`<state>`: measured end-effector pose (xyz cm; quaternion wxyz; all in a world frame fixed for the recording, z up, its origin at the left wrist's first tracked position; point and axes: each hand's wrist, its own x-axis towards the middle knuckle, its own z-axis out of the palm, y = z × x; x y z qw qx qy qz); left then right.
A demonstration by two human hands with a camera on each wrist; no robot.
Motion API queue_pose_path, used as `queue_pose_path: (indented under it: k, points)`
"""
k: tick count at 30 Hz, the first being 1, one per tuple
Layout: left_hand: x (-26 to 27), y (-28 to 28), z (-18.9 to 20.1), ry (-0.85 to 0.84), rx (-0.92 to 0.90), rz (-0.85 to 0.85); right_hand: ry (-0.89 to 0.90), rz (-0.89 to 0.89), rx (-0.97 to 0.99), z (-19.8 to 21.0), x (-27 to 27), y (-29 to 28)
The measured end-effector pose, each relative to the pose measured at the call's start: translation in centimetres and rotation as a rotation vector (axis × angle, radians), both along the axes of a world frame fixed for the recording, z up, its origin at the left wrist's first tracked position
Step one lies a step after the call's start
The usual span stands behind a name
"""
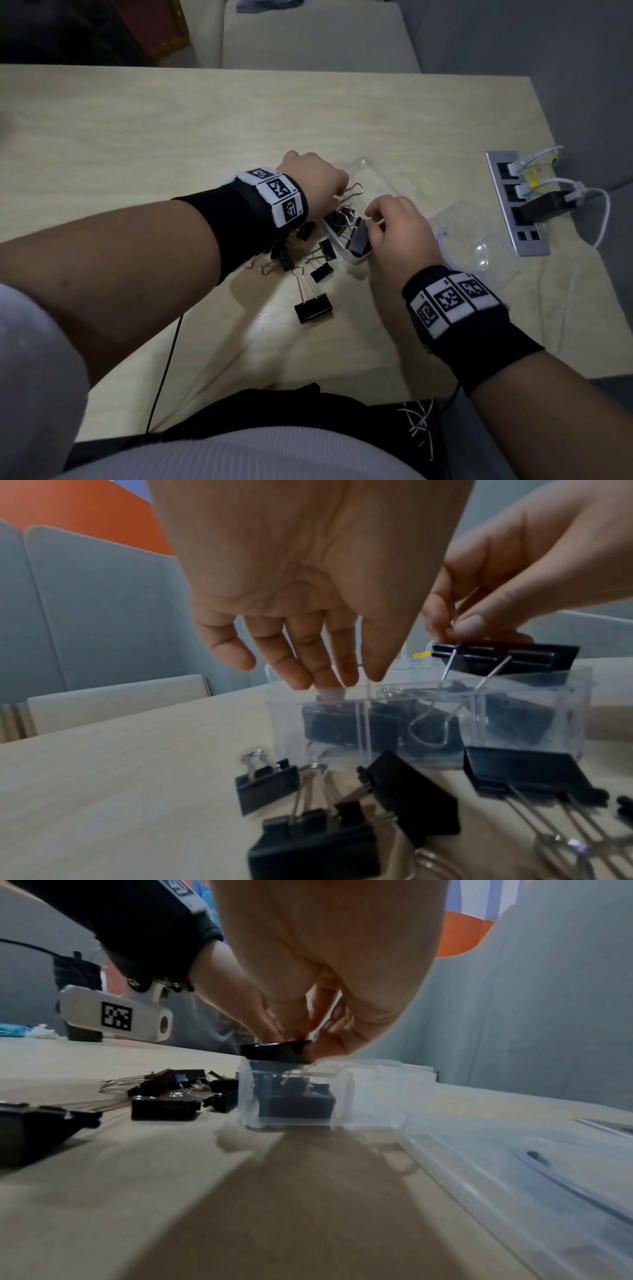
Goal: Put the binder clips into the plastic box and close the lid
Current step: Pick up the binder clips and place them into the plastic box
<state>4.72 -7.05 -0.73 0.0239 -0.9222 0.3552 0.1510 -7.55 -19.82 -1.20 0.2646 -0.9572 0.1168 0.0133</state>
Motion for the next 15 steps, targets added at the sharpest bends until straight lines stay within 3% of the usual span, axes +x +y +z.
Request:
queue_pose_path:
  k: [8, 15]
  points:
    - [-0.51, 0.46, -0.13, 0.001, -0.080, -0.053, 0.088, 0.088, -0.102, -0.42, -0.56, 0.21]
    - [-0.08, -0.21, -0.73, 0.031, -0.064, 0.017, 0.109, 0.062, -0.083, -0.80, -0.52, 0.31]
